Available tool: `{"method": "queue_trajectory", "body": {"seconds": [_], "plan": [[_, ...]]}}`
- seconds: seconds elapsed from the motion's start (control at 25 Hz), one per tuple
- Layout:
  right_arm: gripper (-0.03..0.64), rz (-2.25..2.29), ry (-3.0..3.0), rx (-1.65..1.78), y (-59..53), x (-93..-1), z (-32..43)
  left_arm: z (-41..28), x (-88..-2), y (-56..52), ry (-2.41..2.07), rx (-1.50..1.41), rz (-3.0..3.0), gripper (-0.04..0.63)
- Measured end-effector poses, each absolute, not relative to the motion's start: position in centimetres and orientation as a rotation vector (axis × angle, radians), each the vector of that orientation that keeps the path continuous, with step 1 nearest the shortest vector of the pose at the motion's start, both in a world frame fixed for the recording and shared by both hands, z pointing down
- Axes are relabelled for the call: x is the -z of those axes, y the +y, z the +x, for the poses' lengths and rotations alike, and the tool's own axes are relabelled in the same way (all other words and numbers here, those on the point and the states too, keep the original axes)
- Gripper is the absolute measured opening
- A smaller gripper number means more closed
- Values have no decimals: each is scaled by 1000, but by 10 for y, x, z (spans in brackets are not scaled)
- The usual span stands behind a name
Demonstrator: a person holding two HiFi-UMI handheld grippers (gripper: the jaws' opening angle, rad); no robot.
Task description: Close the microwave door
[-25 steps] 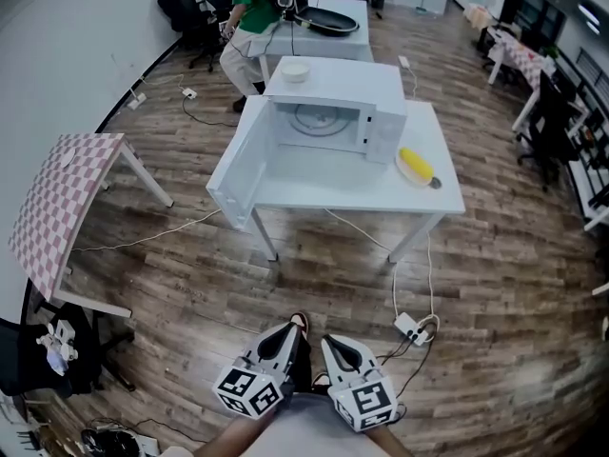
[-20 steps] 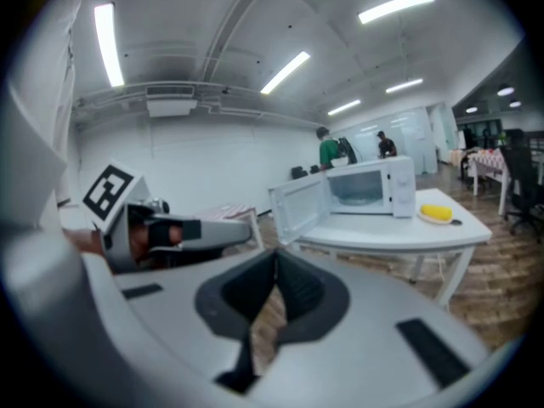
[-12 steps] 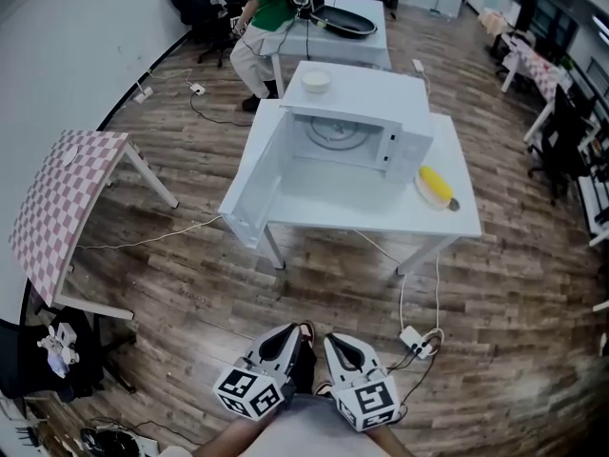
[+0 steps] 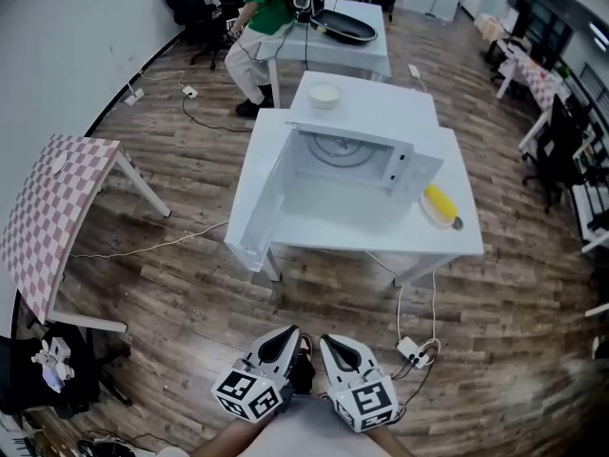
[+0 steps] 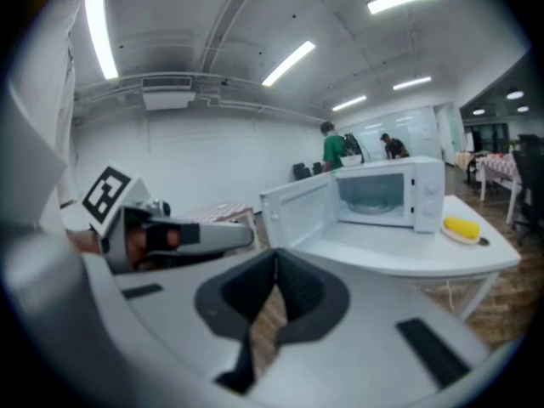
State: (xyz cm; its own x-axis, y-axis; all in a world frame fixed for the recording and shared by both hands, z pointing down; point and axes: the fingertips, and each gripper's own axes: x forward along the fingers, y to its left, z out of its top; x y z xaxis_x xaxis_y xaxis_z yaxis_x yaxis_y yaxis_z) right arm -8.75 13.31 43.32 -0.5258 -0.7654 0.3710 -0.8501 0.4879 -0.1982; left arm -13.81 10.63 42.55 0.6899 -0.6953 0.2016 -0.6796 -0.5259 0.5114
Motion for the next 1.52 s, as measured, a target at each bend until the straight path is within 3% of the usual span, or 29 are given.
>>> {"method": "queue_trajectory", "body": {"seconds": [0.8, 1.52], "plan": [[23, 1328, -2520, -447, 73, -413, -154, -183, -414, 47, -975, 97, 2399, 18], [23, 1166, -2606, -354, 23, -404, -173, -232, -422, 0, -1230, 153, 2316, 18]]}}
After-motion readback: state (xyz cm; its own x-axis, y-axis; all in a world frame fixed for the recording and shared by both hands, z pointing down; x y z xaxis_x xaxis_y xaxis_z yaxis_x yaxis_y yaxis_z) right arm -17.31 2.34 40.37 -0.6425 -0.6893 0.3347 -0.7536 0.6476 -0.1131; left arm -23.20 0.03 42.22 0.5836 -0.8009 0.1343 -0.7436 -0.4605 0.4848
